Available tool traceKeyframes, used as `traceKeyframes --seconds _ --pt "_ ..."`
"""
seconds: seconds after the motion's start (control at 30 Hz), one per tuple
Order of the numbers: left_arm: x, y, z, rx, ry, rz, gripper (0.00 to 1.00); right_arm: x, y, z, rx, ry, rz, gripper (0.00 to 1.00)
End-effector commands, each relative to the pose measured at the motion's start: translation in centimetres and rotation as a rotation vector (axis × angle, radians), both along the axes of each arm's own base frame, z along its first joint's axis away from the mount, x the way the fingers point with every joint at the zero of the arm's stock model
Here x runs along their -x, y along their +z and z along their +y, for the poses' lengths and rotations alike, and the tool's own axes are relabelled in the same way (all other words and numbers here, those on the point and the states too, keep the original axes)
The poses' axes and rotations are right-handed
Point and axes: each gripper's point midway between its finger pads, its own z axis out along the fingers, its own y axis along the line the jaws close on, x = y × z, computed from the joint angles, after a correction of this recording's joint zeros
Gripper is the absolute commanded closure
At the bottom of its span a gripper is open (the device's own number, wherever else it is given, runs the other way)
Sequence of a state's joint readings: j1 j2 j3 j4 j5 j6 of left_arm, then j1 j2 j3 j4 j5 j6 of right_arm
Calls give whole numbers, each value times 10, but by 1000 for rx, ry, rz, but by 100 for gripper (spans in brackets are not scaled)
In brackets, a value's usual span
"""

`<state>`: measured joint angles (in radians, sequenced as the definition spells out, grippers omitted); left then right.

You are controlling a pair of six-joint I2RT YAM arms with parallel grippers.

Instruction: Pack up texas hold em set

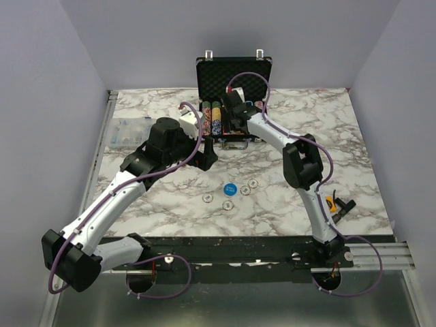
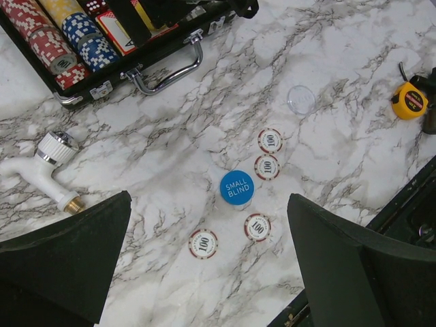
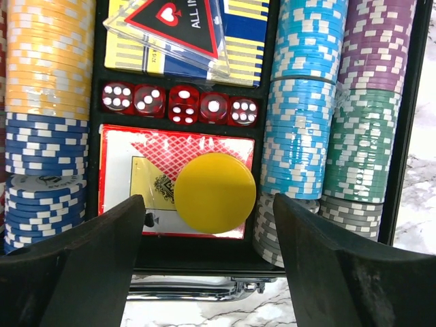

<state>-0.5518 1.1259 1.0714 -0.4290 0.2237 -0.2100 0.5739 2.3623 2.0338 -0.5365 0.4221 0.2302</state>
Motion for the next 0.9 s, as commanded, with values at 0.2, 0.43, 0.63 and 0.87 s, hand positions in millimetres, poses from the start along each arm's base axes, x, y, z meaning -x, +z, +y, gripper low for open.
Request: traceKeyframes --seconds 0.2,0.43,0.63,0.87 --pt "0 1 -7 8 -21 14 3 33 66 20 -99 87 -22 22" --pt "-14 1 13 -29 97 -3 4 120 52 13 -238 101 114 21" --pt "-36 3 47 -35 295 -5 4 204 19 36 -234 186 204 18" --pt "-47 54 76 237 479 140 2 270 -11 62 -227 238 319 22"
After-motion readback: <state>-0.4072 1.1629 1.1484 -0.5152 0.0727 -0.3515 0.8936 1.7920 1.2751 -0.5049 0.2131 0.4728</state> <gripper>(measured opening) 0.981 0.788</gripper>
